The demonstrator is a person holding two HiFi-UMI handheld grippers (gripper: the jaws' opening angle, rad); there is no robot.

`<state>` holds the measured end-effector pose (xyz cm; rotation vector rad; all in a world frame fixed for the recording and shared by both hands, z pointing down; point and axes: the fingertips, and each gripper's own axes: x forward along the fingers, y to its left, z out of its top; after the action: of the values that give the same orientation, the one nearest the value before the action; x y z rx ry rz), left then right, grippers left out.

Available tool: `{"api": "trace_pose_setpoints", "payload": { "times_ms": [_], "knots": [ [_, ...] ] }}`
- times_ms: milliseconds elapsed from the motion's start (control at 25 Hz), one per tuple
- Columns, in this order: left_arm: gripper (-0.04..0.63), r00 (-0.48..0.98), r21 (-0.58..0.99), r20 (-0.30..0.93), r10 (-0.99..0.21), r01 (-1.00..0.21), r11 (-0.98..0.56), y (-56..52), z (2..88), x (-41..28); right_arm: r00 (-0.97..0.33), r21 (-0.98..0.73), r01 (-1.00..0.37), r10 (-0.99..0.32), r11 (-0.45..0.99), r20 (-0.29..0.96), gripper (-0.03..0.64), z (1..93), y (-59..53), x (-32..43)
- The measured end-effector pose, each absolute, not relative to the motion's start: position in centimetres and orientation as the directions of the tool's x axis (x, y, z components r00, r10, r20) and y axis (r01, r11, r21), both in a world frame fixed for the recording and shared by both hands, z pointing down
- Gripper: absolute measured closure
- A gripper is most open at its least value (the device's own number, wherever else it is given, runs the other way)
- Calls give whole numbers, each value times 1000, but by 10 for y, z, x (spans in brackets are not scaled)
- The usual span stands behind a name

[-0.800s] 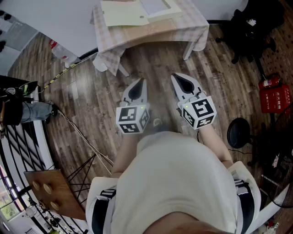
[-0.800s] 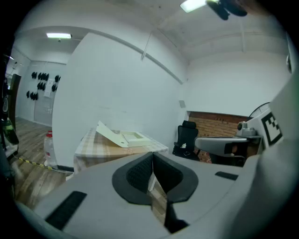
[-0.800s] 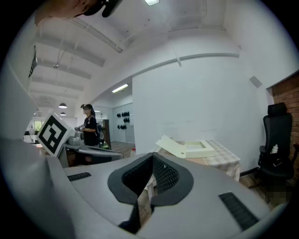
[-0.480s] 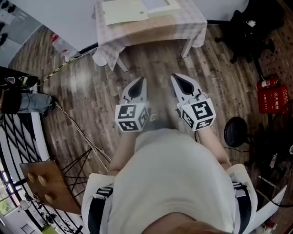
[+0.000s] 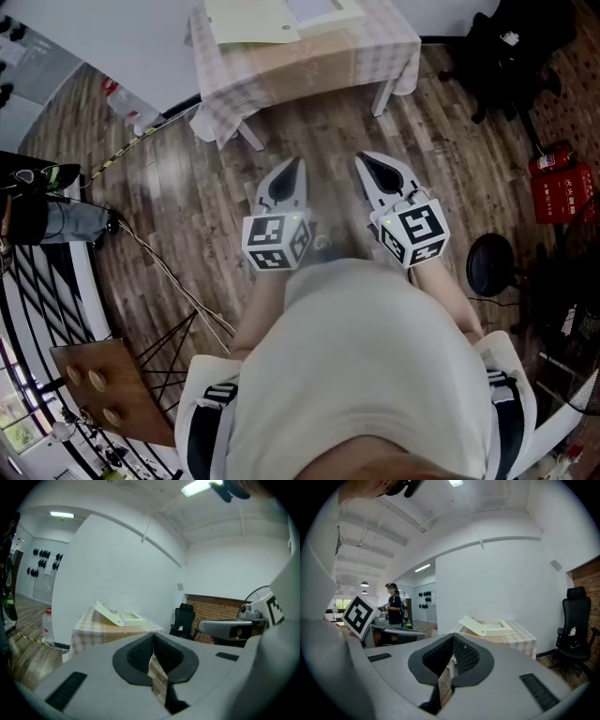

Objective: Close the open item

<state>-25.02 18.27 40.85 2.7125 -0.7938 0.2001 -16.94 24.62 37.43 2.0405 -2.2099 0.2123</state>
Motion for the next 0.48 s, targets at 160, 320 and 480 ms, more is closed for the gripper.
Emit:
{"api": "trace_pose_setpoints", "payload": {
  "times_ms": [160,320,480],
  "knots": [
    [589,846,255,205,-491,-531,-808,170,406,-248,-91,-36,-996,-981,86,170,618,373,230,-171],
    [589,857,251,207,-472,-513,-821,154,405,-244,-85,-59,-995,-983,77,160,617,373,210,-170],
    [589,867,249,211,-451,-494,-833,140,406,-247,-75,-62,-996,-986,67,151,617,372,193,-177]
  ]
}}
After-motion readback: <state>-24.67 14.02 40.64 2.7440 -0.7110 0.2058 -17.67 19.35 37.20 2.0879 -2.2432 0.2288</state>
